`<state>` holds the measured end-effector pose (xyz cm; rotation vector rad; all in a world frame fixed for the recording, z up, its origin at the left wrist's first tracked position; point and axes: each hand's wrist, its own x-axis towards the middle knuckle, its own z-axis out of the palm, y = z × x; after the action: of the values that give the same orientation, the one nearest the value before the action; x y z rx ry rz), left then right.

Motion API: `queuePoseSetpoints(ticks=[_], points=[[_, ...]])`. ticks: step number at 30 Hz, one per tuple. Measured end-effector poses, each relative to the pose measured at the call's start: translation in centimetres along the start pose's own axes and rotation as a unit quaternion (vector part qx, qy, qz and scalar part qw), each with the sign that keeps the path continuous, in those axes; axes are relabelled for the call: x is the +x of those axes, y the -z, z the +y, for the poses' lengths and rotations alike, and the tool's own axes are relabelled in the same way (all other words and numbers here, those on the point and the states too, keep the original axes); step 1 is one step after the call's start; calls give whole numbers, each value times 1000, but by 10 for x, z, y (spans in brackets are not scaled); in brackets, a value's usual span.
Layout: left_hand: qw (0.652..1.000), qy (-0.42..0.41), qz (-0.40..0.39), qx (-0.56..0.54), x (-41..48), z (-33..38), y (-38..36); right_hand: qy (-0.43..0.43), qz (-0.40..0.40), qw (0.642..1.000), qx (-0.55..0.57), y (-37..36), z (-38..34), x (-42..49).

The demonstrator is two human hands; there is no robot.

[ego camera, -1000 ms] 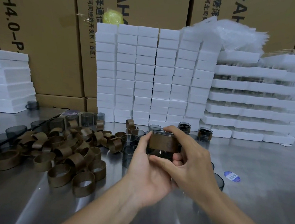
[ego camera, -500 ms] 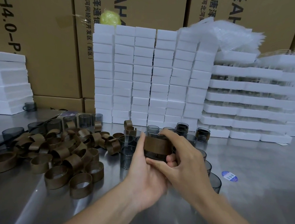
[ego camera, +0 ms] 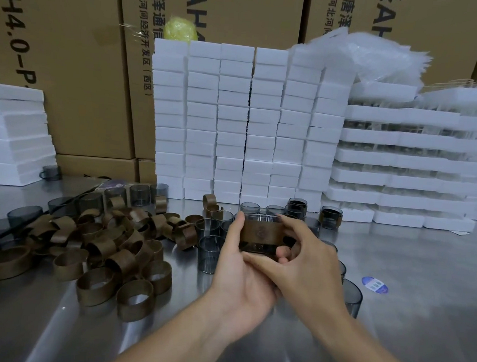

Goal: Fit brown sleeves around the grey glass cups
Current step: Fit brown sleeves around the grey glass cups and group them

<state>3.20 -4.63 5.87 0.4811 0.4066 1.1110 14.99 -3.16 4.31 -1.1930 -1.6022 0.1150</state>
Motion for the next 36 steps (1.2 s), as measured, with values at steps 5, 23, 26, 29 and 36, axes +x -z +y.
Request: queuePoseSetpoints(ticks=[5, 23, 26, 29, 36], points=[[999, 7, 7, -50, -1, -3, -1, -7, 8, 1000, -17, 2, -2, -3], [998, -40, -44, 30, 2, -6, 5, 67, -6, 998, -17, 11, -6, 2], [992, -54, -55, 103, 5, -3, 10, 46, -19, 999, 14, 15, -6, 4], [976, -66, -73, 194, 7, 2, 12, -14, -50, 987, 150, 16, -6, 6], [937, -82, -11, 339, 7, 3, 12, -43, -36, 980, 190, 26, 7, 24]])
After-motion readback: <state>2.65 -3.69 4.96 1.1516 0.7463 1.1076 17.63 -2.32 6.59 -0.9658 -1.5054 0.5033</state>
